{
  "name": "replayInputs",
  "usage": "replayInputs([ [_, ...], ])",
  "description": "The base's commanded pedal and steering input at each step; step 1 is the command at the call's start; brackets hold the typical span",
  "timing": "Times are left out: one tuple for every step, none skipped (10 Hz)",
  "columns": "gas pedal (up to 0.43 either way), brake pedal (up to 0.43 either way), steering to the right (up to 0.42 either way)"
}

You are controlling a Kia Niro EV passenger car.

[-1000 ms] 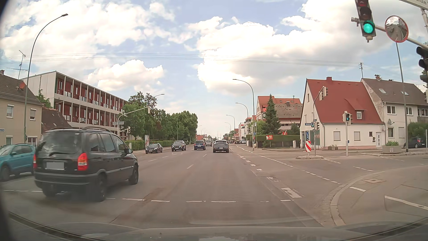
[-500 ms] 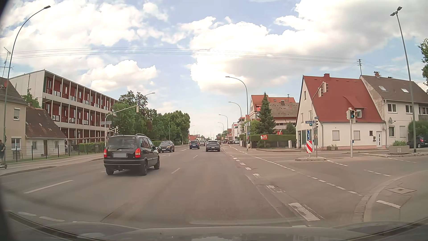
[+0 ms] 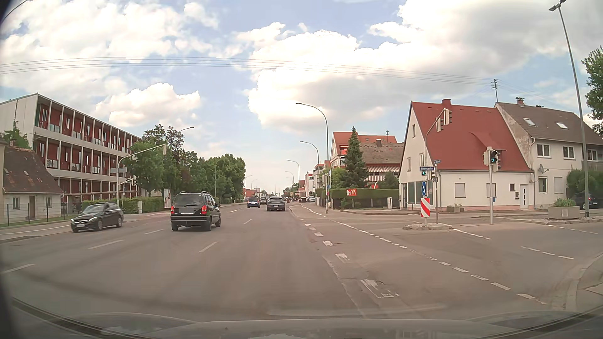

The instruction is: Follow the waypoints while adhering to traffic rules and regulations

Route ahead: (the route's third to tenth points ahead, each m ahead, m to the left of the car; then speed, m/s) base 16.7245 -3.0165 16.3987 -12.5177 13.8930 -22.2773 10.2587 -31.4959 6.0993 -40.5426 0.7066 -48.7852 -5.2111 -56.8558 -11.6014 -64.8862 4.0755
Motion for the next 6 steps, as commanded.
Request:
replayInputs([
  [0.000,0.018,0.192],
  [0.000,0.018,0.211],
  [0.000,0.018,0.236],
  [0.000,0.018,0.259],
  [0.000,0.018,0.275],
  [0.000,0.018,0.299],
])
